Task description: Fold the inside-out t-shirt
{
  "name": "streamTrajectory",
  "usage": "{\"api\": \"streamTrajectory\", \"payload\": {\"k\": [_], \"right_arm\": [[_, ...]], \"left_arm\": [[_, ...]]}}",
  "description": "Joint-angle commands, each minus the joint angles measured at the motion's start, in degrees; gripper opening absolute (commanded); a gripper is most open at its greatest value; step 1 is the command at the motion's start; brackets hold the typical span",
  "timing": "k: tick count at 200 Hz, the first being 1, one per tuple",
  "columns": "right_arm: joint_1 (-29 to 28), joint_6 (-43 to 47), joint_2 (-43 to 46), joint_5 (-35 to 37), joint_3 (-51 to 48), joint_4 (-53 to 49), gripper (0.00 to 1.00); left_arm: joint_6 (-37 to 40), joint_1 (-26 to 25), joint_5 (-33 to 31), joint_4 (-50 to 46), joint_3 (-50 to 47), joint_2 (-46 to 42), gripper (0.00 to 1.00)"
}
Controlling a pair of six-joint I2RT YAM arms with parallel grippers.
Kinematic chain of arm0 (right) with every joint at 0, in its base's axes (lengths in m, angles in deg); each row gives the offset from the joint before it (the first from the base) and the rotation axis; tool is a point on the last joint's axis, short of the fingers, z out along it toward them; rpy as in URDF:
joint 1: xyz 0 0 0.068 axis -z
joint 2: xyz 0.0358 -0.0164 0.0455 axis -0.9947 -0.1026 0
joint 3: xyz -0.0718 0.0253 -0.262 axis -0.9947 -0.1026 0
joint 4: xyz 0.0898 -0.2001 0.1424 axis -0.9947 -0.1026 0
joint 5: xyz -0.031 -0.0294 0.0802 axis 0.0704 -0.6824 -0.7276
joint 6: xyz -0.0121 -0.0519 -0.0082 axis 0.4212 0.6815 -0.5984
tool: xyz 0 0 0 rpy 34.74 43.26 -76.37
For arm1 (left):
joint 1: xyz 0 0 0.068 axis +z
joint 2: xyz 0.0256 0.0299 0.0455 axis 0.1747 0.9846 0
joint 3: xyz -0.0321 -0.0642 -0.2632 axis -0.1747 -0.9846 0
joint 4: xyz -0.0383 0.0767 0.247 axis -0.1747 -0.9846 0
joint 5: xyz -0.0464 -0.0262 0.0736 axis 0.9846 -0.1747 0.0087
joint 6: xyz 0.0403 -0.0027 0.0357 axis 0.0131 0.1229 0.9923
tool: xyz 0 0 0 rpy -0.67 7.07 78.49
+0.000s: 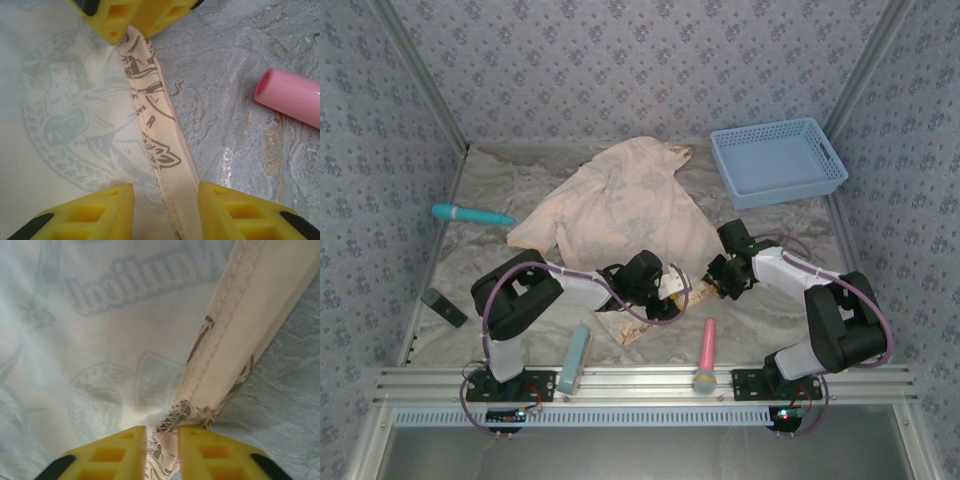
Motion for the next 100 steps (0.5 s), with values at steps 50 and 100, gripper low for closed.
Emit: {"api": "streamTrajectory", "payload": {"k": [50,100], "right_arm": [[-1.11,-4.28,5.77,1.9,-1.11,1.06,0.0],[-1.81,-8.25,13.95,4.2,1.57,-1.49,0.0]], "left_arm": [[-2.53,-0.22,0.84,1.92,0.71,-2.92,0.55],[-3.56,-0.31,-3.64,3.11,2.68,-3.13,0.69]]}}
